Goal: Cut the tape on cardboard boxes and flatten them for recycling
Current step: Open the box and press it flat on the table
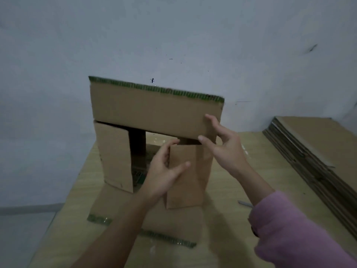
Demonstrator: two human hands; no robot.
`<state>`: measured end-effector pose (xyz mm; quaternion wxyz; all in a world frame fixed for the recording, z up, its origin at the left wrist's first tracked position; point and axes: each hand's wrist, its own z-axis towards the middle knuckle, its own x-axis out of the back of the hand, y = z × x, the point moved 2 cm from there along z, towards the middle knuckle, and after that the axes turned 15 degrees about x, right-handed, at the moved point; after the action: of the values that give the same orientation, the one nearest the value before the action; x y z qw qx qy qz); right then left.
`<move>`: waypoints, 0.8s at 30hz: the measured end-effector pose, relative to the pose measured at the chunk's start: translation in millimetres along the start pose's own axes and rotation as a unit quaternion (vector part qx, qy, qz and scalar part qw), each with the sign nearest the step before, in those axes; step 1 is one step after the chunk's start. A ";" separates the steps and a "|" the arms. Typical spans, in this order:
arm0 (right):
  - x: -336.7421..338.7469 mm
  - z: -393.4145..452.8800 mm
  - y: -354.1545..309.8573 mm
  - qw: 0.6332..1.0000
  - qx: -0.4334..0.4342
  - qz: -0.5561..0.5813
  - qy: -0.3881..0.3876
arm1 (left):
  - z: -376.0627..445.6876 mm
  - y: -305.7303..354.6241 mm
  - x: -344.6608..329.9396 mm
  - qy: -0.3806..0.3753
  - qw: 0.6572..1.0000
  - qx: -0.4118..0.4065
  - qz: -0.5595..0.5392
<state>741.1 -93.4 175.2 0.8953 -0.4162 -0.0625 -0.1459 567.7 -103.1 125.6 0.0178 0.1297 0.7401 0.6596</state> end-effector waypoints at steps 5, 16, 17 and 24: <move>-18.5 -9.8 -31.4 0.994 -0.077 -0.068 -0.026 | -41.3 20.2 -15.1 -0.224 0.974 -0.026 -0.028; -39.3 -70.7 -45.9 0.964 -0.025 -0.249 -0.086 | -4.6 -6.5 61.6 -0.025 0.990 0.111 -0.081; -37.2 -70.9 -46.5 0.963 -0.023 -0.255 -0.084 | -0.7 -10.8 73.7 -0.008 0.989 0.122 -0.085; -38.2 -70.7 -50.6 0.959 0.008 -0.272 -0.083 | -14.2 -26.9 148.1 0.180 0.968 0.119 -0.132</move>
<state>688.3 -170.3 157.3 0.8170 -0.3865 -0.2484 -0.3484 417.4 -87.6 122.5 -0.0446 -0.0886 0.8148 0.5712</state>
